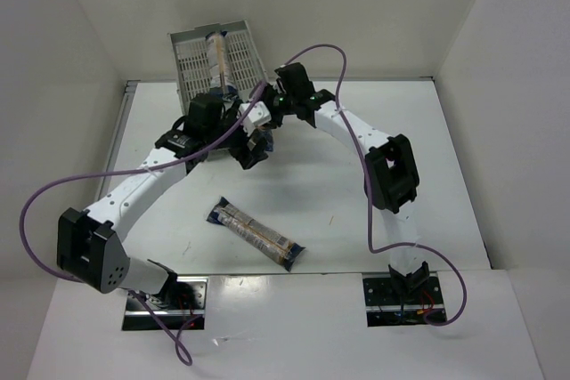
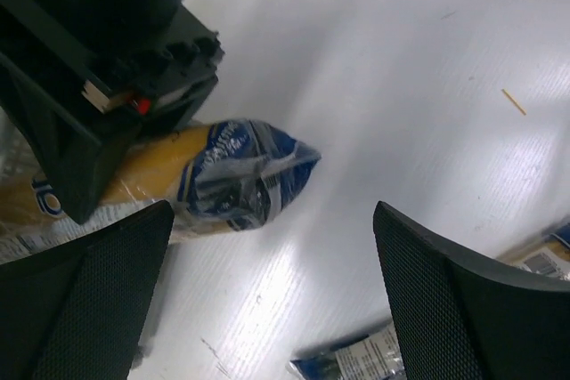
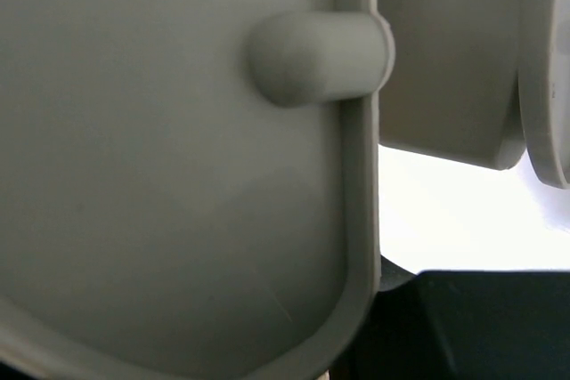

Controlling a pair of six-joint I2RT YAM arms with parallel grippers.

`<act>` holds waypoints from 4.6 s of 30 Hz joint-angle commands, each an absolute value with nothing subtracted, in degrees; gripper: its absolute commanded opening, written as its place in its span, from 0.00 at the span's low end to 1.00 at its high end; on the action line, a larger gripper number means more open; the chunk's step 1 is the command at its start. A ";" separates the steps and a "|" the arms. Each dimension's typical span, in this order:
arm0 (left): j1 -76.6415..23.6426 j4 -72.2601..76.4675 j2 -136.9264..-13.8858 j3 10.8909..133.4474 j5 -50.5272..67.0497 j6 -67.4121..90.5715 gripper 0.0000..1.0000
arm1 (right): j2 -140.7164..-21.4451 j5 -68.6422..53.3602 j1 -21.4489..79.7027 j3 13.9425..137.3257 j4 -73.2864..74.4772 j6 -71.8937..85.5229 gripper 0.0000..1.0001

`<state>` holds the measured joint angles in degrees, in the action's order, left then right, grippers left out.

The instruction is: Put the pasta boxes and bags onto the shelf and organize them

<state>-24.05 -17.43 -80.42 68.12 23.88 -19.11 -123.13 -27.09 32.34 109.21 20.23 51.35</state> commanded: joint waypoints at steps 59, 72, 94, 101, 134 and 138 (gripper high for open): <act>-18.98 14.08 -82.36 60.38 -10.90 -32.35 0.80 | -111.37 -23.20 32.61 102.67 19.95 44.22 0.76; -21.53 2.81 -63.91 59.77 -7.71 -17.94 0.92 | -105.29 -17.31 32.61 95.28 21.62 10.50 0.77; 14.76 -14.77 -40.17 47.64 1.05 18.71 1.00 | -99.92 -6.86 59.59 74.28 29.71 -22.59 1.00; 18.36 -15.91 -35.69 46.06 4.48 20.57 1.00 | -99.41 -6.15 61.44 69.00 28.65 -17.94 1.00; 17.93 -12.39 -36.65 43.68 8.53 22.32 1.00 | -110.74 -2.09 65.48 66.18 21.09 -5.88 0.09; 17.93 -12.39 -37.17 43.68 8.00 21.80 1.00 | -110.74 -8.79 65.48 71.00 22.32 -8.52 0.00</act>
